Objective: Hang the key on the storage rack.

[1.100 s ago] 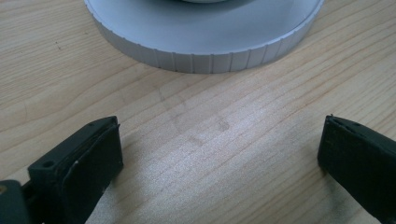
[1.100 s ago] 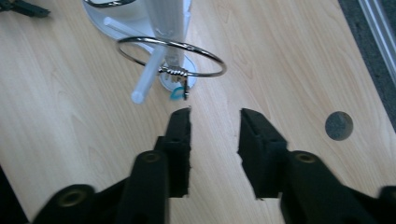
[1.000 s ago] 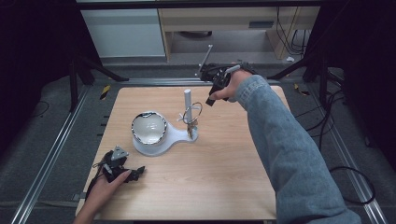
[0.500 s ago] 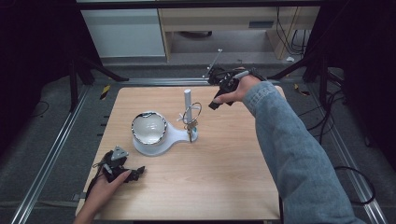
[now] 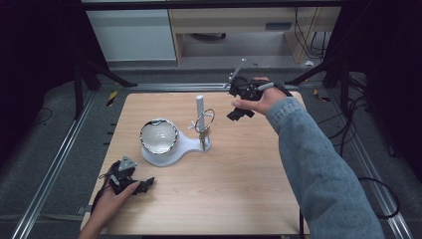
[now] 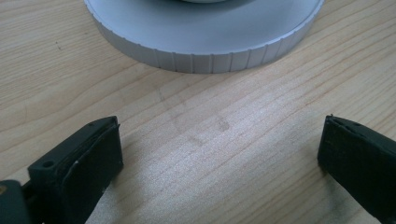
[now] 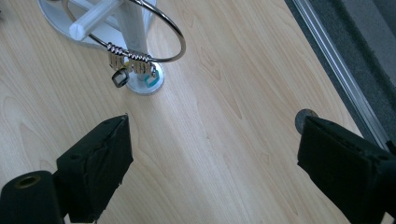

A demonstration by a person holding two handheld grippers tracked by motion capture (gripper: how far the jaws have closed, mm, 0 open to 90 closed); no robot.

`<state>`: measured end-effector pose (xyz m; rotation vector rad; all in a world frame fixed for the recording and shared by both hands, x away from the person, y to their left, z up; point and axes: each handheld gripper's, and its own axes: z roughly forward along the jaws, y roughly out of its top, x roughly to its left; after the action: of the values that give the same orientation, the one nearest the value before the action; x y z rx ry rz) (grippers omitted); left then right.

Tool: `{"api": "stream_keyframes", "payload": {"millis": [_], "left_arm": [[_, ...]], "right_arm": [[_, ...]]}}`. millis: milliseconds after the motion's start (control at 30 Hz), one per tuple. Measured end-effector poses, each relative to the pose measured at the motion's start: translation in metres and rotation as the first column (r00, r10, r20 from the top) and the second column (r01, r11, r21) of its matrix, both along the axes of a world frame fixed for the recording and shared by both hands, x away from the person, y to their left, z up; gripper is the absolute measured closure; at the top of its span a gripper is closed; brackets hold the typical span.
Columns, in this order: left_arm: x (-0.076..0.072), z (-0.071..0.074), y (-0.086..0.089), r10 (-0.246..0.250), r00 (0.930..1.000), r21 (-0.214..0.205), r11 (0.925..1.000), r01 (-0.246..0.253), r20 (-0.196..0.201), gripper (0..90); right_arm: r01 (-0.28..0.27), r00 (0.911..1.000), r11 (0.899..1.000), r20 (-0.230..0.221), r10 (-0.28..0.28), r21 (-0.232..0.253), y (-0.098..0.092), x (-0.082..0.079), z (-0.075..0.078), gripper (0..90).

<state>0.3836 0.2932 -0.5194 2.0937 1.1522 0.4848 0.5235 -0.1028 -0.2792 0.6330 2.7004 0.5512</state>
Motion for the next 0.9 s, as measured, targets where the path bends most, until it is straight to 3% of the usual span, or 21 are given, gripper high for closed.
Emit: {"api": "stream_keyframes", "payload": {"millis": [100, 900], "left_arm": [[0.000, 0.000, 0.000, 0.000, 1.0000, 0.000, 1.0000, 0.000, 0.000, 0.0], [0.000, 0.000, 0.000, 0.000, 1.0000, 0.000, 1.0000, 0.000, 0.000, 0.0]], "right_arm": [[0.005, 0.9999, 1.000, 0.016, -0.005, -0.017, -0.004, -0.003, -0.002, 10.6], [0.073, 0.9956, 0.997, 0.058, -0.073, 0.005, -0.037, -0.016, -0.015, 11.4]]}}
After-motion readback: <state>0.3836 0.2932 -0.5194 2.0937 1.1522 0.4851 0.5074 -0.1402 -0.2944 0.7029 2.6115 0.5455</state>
